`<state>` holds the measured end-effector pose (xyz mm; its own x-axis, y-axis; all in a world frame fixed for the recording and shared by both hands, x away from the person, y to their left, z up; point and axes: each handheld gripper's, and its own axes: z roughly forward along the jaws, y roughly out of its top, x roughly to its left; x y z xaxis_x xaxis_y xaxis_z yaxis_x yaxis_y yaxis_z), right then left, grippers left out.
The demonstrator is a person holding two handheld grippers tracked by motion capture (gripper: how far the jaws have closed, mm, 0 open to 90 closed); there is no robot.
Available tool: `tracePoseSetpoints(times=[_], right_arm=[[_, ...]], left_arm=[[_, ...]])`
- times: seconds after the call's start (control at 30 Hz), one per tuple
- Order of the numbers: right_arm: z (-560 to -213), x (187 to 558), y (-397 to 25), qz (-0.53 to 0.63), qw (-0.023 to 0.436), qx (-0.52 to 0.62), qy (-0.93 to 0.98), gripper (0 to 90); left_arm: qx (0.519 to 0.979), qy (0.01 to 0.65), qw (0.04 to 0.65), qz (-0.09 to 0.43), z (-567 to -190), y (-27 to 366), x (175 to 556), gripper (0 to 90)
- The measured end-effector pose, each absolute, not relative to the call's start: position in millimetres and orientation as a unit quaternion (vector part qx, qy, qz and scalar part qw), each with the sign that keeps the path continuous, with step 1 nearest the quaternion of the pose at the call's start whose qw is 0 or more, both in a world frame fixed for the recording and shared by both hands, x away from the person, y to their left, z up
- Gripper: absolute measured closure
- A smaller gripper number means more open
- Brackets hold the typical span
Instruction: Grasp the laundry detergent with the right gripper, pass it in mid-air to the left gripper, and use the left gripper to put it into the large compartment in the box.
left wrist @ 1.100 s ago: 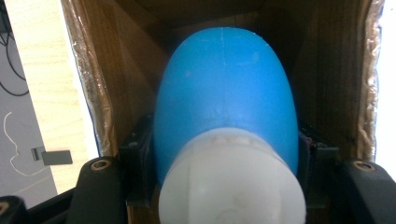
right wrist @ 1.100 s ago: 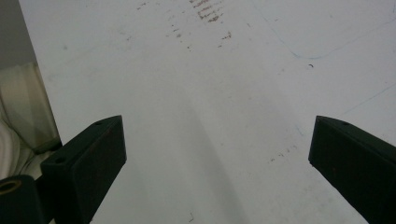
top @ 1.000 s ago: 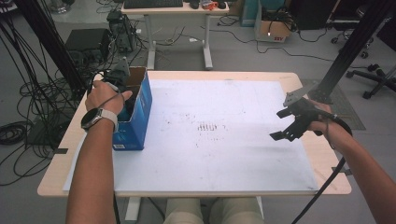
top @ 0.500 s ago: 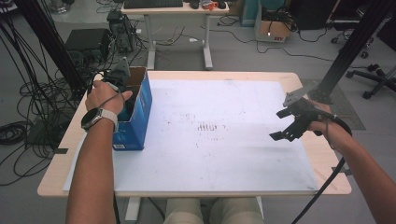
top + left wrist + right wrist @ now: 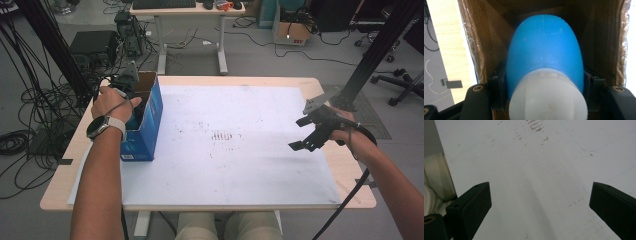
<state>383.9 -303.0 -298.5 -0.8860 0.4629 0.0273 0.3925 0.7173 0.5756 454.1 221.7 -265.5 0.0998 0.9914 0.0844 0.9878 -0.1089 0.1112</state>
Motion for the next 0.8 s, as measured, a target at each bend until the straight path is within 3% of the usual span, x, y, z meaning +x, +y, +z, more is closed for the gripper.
tracePoseSetpoints(times=[0.8], right_arm=[[-303.3,384.1,-303.6,0.298,0.055,0.233,0.924,4.1]], left_arm=[[0.741,0.669,0.016,0.064,-265.6,222.8,455.8,37.3]])
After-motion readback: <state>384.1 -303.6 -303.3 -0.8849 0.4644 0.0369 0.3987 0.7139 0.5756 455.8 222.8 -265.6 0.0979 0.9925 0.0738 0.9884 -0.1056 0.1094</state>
